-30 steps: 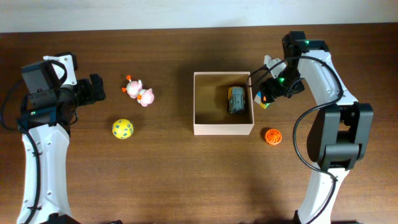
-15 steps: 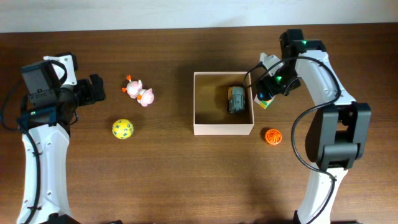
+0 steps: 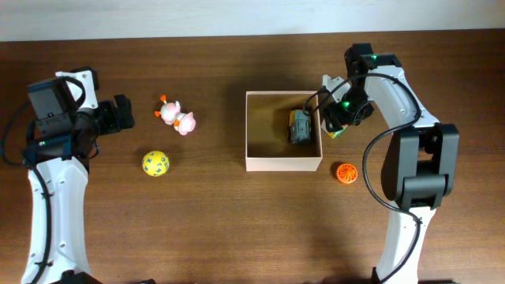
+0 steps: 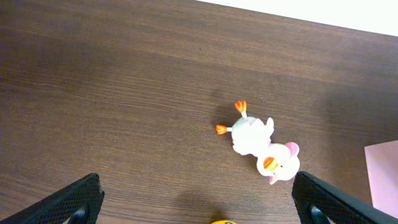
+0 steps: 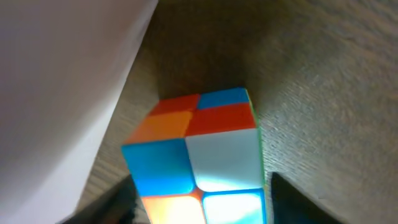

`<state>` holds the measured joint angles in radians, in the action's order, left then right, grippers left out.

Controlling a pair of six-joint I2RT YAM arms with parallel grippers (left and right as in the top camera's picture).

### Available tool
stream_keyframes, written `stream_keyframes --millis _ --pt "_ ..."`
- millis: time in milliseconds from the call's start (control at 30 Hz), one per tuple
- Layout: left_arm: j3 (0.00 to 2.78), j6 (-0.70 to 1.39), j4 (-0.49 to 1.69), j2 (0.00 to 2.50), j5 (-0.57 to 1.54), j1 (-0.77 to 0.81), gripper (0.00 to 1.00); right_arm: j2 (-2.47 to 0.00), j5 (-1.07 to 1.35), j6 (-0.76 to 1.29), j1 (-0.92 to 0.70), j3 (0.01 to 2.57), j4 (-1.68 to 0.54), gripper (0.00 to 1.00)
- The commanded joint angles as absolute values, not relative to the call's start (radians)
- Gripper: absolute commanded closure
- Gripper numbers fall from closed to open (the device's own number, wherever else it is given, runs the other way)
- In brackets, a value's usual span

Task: Pack container
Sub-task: 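Move right gripper to the colour cube and grasp it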

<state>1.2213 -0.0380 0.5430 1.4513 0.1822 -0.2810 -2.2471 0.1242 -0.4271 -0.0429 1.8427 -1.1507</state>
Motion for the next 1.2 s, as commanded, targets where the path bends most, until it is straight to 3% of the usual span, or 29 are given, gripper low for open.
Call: stream_keyframes --millis 0,367,733,1167 --pt "1.241 -0.053 0.547 1.460 0.176 -0.284 0.01 -2.266 0.104 -0.403 -0.044 1.838 -1.148 0.45" --pt "1.241 -0.053 0.547 1.460 0.176 -0.284 0.01 -2.267 -0.120 -0.221 -0.041 1.838 -1.141 0.59" --pt "1.241 -0.053 0.547 1.460 0.176 -0.284 0.01 -2.222 -0.094 -0.106 -0.040 1.869 -1.175 0.60" --pt "1.241 -0.053 0.546 1.460 0.175 -0.284 0.01 -2.019 0.050 0.057 -0.130 2.174 -1.394 0.66"
